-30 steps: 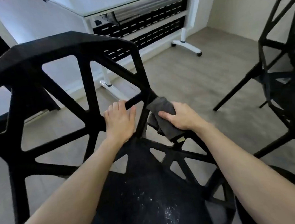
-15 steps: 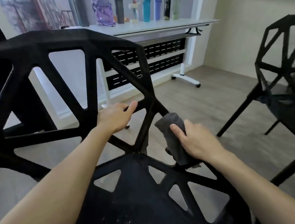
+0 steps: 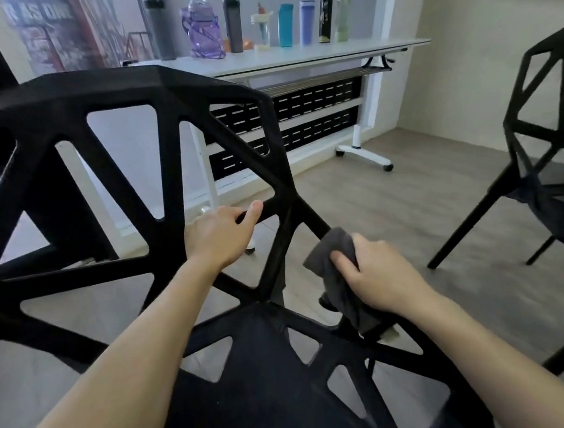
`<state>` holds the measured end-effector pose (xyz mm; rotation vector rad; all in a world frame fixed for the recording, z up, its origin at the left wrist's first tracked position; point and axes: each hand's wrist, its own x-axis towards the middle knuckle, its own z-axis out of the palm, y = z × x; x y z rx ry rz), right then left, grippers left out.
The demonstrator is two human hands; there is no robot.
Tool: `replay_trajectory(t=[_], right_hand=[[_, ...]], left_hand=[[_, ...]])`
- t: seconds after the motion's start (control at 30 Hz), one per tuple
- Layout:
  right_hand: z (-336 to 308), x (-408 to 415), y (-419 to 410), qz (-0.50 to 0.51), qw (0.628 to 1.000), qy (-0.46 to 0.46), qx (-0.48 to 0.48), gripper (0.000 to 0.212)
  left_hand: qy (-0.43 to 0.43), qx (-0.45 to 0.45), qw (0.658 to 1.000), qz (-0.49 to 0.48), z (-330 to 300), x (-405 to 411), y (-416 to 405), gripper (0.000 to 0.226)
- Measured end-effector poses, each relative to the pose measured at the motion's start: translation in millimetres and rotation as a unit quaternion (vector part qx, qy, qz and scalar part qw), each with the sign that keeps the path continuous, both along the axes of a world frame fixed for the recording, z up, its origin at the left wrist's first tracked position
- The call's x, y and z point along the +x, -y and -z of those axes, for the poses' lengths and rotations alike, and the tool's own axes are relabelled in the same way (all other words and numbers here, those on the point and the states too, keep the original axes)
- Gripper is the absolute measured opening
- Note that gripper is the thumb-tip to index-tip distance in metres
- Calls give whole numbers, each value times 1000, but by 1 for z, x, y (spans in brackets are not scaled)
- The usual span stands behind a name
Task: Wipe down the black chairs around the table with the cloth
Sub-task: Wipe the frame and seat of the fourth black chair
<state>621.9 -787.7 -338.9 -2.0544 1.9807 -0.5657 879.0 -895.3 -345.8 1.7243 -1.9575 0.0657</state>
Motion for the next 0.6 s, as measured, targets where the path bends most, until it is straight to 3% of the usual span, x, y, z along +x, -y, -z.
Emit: replay_trajectory(t=[0.17,0.27,0.43,0.6], right_hand=[[-27,54,115,-37,997,73,-13,35],[-6,31,85,-32,998,54,-17,30],[32,-44,-40,-14,999,32,20,32],[-2,12,67,-36,999,8,-5,37]], left_hand=[[6,40,999,-33,-2,8,17,84],[-1,29,999,-44,-2,11,22,88],[3,12,999,-37,2,9,23,82],[25,16,999,-41,4,10,29,81]])
